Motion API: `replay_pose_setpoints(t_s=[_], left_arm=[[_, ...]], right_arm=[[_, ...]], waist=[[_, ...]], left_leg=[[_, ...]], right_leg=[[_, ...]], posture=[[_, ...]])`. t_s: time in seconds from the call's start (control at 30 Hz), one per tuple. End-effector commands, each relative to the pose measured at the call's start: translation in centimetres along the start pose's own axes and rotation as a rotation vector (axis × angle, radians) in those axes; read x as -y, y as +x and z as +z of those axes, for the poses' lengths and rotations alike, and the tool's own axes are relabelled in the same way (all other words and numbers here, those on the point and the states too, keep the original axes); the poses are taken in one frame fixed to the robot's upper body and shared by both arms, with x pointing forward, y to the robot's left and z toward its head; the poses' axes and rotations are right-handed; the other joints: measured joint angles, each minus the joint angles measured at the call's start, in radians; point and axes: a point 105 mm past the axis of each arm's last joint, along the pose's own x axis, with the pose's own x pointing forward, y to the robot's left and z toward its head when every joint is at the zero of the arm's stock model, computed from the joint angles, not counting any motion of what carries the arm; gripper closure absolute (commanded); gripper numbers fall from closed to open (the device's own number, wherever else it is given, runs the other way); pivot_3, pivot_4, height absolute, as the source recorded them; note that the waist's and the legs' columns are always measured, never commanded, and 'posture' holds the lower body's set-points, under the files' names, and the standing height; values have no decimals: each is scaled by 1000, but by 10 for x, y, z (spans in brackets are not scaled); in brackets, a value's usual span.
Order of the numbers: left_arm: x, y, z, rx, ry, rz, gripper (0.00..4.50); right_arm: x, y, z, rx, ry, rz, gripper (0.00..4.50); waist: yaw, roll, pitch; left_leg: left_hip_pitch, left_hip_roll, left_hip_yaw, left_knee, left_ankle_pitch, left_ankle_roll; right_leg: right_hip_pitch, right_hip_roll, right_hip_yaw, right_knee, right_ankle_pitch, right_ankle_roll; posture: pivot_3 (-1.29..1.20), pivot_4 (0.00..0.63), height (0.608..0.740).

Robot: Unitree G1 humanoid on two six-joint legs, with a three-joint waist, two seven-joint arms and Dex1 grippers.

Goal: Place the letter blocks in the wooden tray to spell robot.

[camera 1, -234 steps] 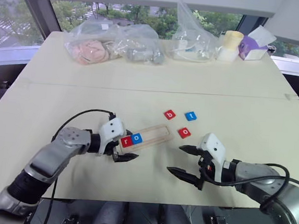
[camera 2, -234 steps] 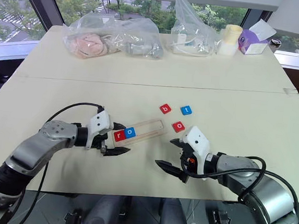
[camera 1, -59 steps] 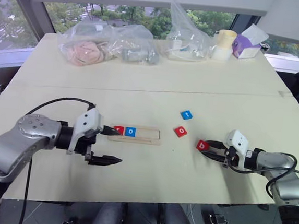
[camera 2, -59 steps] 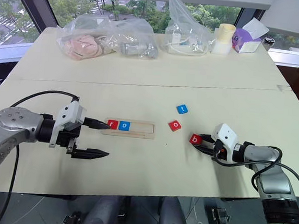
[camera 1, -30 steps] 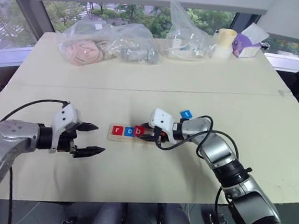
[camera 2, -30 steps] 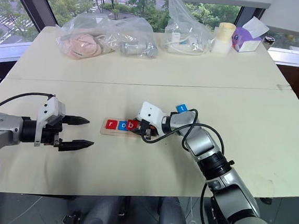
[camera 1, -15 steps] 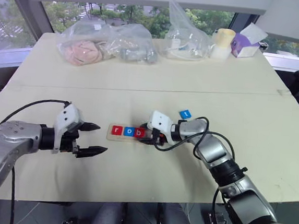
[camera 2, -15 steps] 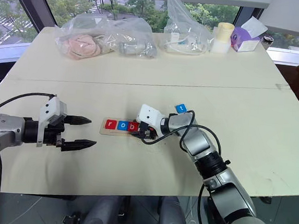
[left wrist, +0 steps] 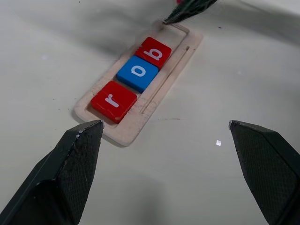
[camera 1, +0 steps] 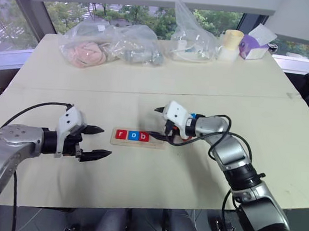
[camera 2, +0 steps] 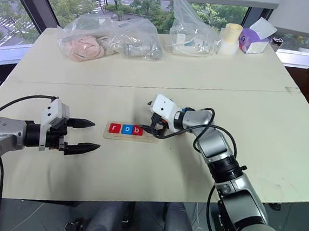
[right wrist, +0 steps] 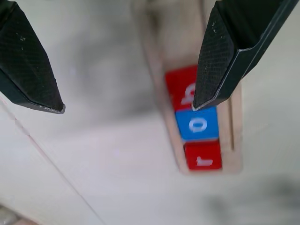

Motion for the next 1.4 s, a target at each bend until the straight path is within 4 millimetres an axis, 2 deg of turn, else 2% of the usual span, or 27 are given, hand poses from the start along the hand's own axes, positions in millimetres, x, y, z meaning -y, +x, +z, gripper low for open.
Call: replay_pose_setpoints(t_s=[0.03, 0.17, 0.27, 0.33, 0.43, 0.53, 0.7, 0.8, 0.87, 1.03, 1.13, 1.27, 1.3, 1.4], left_arm=[[-4, -3, 11, 32, 30, 13, 0], [-5, -2, 12, 32, 34, 10, 0], [-2, 0, 17, 51, 38, 1, 0], [2, 4, 23, 81, 43, -12, 0], [10, 12, 30, 115, 55, -36, 0], [21, 24, 43, 164, 77, -72, 0], [27, 34, 51, 181, 97, -103, 0], [25, 36, 51, 180, 96, -107, 0], [21, 38, 48, 166, 100, -106, 0], [18, 40, 47, 161, 102, -104, 0], [16, 40, 47, 160, 104, -94, 0], [16, 39, 46, 159, 100, -86, 0], [17, 39, 45, 158, 99, -85, 0], [19, 40, 44, 157, 97, -87, 0]], right_arm=[[1, -4, 6, 12, -47, -31, 47], [6, -7, -5, -22, -56, -80, 47], [22, -21, -6, 0, 13, -198, 47], [37, -36, -2, 51, 136, -320, 47], [46, -57, -3, 84, 299, -457, 47], [35, -78, -11, 49, 431, -576, 47], [7, -89, -23, -58, 495, -621, 47], [-6, -86, -26, -86, 528, -606, 47], [-16, -77, -33, -114, 545, -575, 47], [-19, -57, -49, -161, 565, -569, 47], [-13, -57, -57, -189, 568, -609, 901], [-9, -61, -57, -191, 568, -640, 3110], [-9, -62, -54, -184, 569, -645, 3323], [-11, -65, -46, -169, 579, -657, 3308]], waist=[[0, 0, 0], [-2, 0, 0], [-1, 0, 0], [4, 0, 0], [5, 0, 0], [8, 0, 0], [-1, 0, 0], [-2, 0, 0], [0, 0, 0], [0, 0, 0], [1, 0, 0], [2, 0, 0], [2, 0, 0], [2, 0, 0]], left_leg=[[0, 0, 0, 0, 0, 0], [0, 0, 0, 0, 0, 0], [0, 0, 0, 0, 0, 0], [0, 0, 0, 0, 0, 0], [0, 0, -1, 1, 0, 0], [0, 0, -1, 1, 0, 0], [0, 0, -1, 0, 0, 0], [1, 0, 0, 0, 0, 0], [1, 0, 0, 0, 0, 0], [1, 0, 0, 0, 0, 0], [1, 0, 0, 0, 0, 0], [1, 0, 0, 0, 0, 0], [1, 0, 0, 0, 0, 0], [1, 0, 0, 0, 0, 0]], right_leg=[[0, 0, 0, 0, 0, 0], [0, 0, 0, 0, 0, 0], [0, 0, 0, 0, 0, 0], [0, 0, 0, 0, 0, 0], [0, 0, 0, 0, 0, 0], [0, 0, 0, 2, 0, 0], [0, 0, 1, 2, 0, 0], [0, 0, 1, 2, -1, 0], [0, 0, 1, 2, -1, 0], [1, 0, 1, 1, -1, 0], [1, 0, 1, 1, -1, 0], [1, 0, 1, 1, -1, 0], [1, 0, 1, 1, -1, 0], [1, 0, 1, 1, -1, 0]], posture=[[0, 150, 740], [0, 150, 740], [0, 150, 740], [0, 150, 740], [0, 150, 740], [0, 150, 740], [0, 150, 740], [0, 150, 740], [0, 150, 740], [0, 150, 740], [0, 150, 740], [0, 150, 740], [0, 150, 740], [0, 150, 740]])
